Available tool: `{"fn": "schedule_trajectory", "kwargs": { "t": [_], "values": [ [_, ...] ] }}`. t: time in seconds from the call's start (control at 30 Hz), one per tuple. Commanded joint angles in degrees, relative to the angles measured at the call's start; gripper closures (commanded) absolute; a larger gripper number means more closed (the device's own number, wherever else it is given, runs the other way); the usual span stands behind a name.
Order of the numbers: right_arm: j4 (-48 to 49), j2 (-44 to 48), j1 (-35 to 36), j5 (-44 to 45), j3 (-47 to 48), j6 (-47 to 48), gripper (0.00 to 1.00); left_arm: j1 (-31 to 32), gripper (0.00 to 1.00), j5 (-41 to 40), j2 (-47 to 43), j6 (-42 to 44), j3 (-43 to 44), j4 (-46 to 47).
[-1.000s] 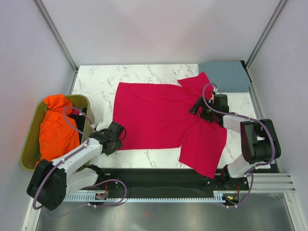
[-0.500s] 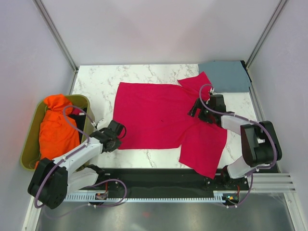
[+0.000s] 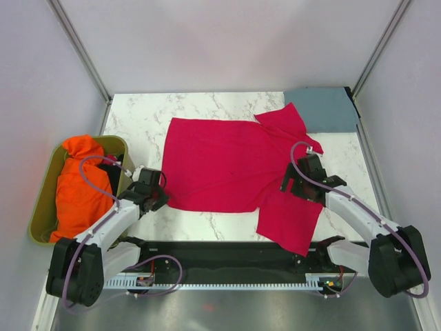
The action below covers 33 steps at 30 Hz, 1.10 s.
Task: Fold and stack the t-shirts
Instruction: Fold the tshirt
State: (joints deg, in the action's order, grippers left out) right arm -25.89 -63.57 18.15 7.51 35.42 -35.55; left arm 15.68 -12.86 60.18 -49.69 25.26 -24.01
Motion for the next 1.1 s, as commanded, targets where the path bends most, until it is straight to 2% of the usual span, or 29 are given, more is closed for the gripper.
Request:
{"fn": "schedule_trajectory", "kwargs": {
  "t": [0.0, 0.07, 0.37, 0.47, 0.53, 0.63, 0.7, 0.8, 0.9, 0.97, 1.07],
  "values": [
    [-2.86, -3.82, 0.66, 0.85, -0.71, -3.3, 0.02, -4.25, 0.98, 4.68, -1.56, 4.95, -1.0, 5.55],
    [-1.19, -6.46, 0.74, 0.32, 0.43, -2.86, 0.02, -6.27, 0.98, 6.09, -0.78, 5.92, -0.82, 6.51],
    [1.37, -33.33, 0.66, -0.3, 18.09, 4.6, 0.02, -8.65, 0.98, 6.27, -3.14, 5.22, -2.49, 8.63],
    [0.14, -38.54, 0.66, -0.13, 24.86, 7.5, 0.02, -9.53, 0.98, 6.53, -2.97, 5.48, -2.41, 9.94],
    [-2.05, -38.65, 0.66, 0.05, 28.38, 8.65, 0.02, -9.79, 0.98, 6.62, -2.35, 5.75, -2.4, 10.91],
    [-6.17, -33.57, 0.66, 4.51, 28.66, 9.27, 0.02, -9.97, 0.98, 6.88, -2.53, 5.92, -2.58, 11.35],
    [-7.68, -25.49, 0.66, 11.25, 24.8, 6.47, 0.02, -9.97, 0.98, 7.06, -2.96, 5.92, -2.93, 11.62],
    [-10.23, -13.54, 0.66, 15.25, 17.79, -0.1, 0.02, -9.97, 0.98, 6.89, -4.02, 5.75, -3.37, 11.79],
    [-11.55, -3.07, 0.74, 11.23, 11.02, -4.69, 0.02, -9.97, 0.98, 7.23, -4.29, 5.83, -3.63, 12.32],
    [-13.91, 0.79, 2.06, 7.97, 8.1, -8.38, 0.04, -9.97, 0.98, 7.76, -4.2, 6.1, -3.63, 12.5],
    [-17.35, 2.92, 6.97, 8.83, 3.1, -12.25, 0.05, -9.97, 0.98, 7.94, -4.63, 6.27, -3.81, 12.58]
  ]
}}
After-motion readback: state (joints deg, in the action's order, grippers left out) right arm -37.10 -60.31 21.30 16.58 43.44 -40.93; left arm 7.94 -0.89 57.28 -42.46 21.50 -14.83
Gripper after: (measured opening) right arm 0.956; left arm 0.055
